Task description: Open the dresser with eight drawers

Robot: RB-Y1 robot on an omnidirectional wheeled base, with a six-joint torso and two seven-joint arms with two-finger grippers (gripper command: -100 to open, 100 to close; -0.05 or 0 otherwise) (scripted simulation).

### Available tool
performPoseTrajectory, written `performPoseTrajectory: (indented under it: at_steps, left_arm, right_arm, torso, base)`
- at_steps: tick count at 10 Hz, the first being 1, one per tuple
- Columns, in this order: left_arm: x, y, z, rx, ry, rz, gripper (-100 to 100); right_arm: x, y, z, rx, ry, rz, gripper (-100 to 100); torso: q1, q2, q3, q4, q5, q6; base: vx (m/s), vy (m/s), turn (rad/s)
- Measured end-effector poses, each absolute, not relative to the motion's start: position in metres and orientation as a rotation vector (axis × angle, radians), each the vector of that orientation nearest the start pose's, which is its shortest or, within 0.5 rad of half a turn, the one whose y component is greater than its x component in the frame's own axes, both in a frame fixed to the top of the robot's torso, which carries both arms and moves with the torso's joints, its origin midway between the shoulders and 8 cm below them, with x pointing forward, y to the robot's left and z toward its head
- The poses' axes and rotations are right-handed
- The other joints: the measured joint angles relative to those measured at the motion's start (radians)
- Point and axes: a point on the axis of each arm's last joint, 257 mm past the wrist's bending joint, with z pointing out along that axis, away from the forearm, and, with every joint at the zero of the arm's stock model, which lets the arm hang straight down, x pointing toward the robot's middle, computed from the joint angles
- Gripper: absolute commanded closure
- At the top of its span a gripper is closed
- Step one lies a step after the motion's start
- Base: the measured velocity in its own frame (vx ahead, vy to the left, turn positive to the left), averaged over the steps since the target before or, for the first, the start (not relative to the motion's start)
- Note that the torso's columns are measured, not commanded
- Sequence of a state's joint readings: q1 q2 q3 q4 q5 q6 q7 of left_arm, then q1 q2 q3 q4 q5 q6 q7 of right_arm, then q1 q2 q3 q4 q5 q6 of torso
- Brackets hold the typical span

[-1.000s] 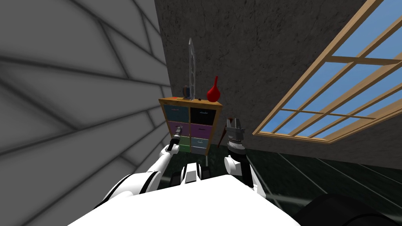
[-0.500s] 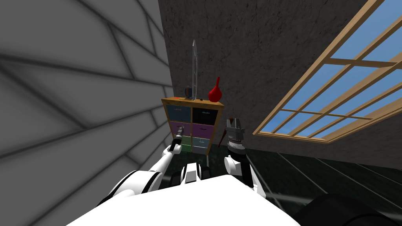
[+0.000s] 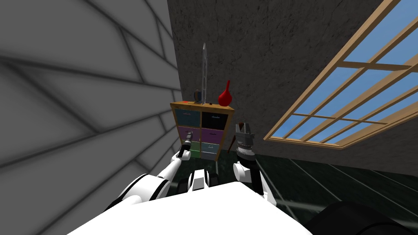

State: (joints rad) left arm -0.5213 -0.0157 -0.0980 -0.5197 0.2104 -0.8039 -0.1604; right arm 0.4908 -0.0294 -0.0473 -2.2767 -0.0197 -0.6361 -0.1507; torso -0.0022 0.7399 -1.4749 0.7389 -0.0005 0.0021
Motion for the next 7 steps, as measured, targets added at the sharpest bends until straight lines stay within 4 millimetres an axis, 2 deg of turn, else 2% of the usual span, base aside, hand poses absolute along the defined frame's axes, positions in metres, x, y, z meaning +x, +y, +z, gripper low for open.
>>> performPoseTrajectory:
  at_steps: [7]
  left_arm:
    - [0.593,0.106,-0.257,-0.955,1.133,-1.353,100]
  right_arm:
    - [0.318,-0.287,0.051,0.574,0.492,1.446,0]
  torso:
    - [0.001,-0.003,-0.002,-0.002,0.001,-0.001]
  base:
    - [-0.007,0.032,-0.004]
